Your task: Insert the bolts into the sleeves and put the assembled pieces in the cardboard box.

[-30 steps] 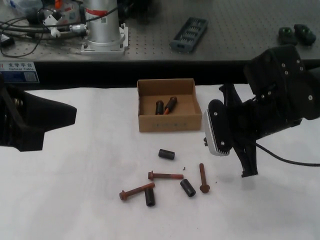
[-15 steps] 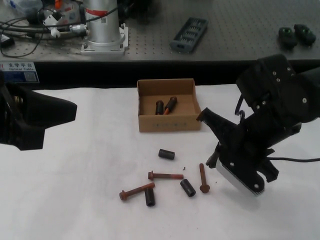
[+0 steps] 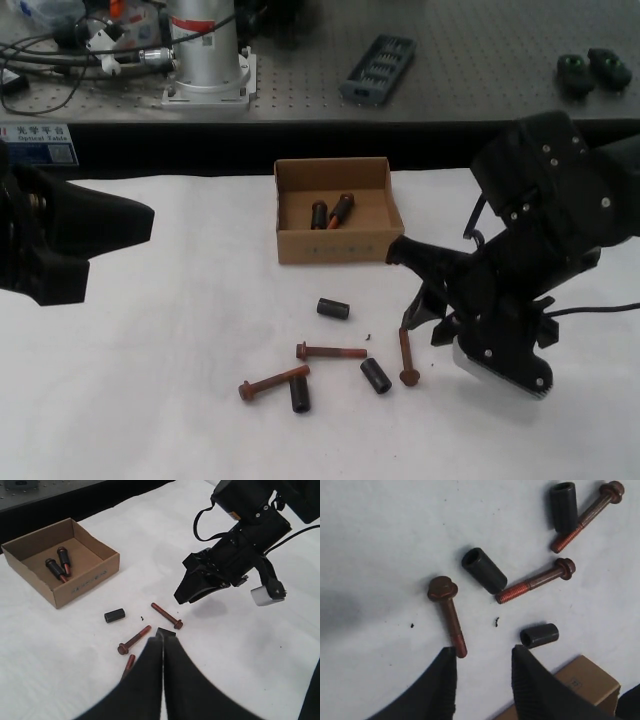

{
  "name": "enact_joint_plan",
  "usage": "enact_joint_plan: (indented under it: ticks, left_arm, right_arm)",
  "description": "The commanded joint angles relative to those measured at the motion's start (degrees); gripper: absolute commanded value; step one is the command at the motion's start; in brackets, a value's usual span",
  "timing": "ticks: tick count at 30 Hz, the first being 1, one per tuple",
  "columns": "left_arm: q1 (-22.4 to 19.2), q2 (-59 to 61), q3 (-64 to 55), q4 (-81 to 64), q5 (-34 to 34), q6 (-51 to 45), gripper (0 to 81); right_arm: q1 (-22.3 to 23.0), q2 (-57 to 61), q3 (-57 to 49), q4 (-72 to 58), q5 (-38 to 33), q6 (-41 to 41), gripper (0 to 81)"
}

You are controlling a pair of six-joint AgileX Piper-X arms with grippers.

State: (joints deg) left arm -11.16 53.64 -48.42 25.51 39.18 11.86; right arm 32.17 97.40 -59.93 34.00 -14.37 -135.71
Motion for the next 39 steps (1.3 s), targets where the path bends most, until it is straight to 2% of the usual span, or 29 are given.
enact_joint_plan:
  ticks: [1,5,23,26,34,39]
  left_arm:
    - [0.09,-0.6,-0.07,-0.78,0.52,0.64,0.6]
    - [0.09,-0.6,-0.07,-0.78,0.52,0.64,0.6]
    - [0.09,-0.6,-0.07,-0.78,0.52,2.94,0.6]
    - [0.09,-0.6,-0.07,-0.78,0.52,3.64,0.6]
    - [0.09,-0.6,-0.07,-0.44,0.52,3.65,0.6]
    - [0.09,-0.6,-0.07,1.23,0.52,3.65,0.6]
  right_arm:
    - [0.01,2.08,-0.15,-1.31,-0.8,-1.31,28.6]
    - [0.01,4.66,-0.15,-5.1,-0.8,-4.44,28.6]
    - [0.01,10.87,-0.15,-8.62,-0.32,-4.43,28.2]
    - [0.01,11.64,-0.15,-8.05,-0.32,-4.43,22.6]
    - [0.01,11.88,-0.15,-5.02,-0.32,-4.43,1.5]
    - [0.01,11.88,-0.15,-4.41,-0.32,-2.85,2.9]
